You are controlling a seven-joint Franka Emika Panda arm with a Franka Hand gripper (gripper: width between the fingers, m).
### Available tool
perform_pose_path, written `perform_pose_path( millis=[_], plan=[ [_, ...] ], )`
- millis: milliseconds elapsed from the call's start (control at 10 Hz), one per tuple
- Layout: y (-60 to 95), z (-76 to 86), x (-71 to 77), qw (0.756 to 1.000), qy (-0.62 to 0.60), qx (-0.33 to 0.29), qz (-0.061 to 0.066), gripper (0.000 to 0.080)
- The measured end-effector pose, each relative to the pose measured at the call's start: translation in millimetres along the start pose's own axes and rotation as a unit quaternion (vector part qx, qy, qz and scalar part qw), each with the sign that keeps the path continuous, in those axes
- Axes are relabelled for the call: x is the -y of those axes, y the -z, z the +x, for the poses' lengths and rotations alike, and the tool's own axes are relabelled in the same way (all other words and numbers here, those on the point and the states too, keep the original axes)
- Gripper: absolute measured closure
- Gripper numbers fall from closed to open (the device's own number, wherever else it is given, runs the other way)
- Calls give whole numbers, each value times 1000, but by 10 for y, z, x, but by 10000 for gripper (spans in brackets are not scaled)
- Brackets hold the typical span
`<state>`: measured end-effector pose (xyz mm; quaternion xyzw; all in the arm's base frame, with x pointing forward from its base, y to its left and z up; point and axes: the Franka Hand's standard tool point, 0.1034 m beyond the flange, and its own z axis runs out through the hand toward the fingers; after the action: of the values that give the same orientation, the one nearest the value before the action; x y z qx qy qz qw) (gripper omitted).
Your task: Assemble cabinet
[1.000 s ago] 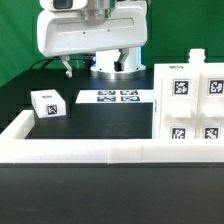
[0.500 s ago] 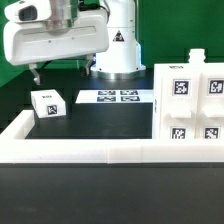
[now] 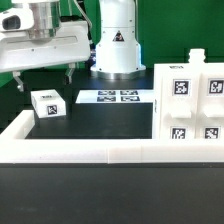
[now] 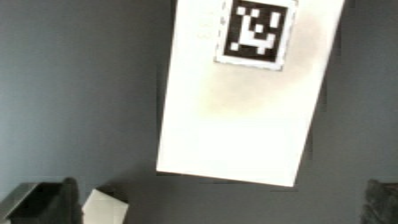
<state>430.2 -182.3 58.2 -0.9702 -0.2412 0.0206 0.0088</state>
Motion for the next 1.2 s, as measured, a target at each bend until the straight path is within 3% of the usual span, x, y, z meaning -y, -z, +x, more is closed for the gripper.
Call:
perform_pose_path(
  millis=[100,200,400,800,1100,1200],
  plan=[
    [-42,-34,-12,1000,-15,0,3,2],
    [-149,-196,-10,999,-37,1,4,2],
    [-294,-383,103,999,-51,7,5,2],
    [-445,-475,189,999,-49,19,14,2],
    [-510,-490,192,999,-48,20,12,2],
    [-505,-483,191,999,-48,19,11,135]
  ],
)
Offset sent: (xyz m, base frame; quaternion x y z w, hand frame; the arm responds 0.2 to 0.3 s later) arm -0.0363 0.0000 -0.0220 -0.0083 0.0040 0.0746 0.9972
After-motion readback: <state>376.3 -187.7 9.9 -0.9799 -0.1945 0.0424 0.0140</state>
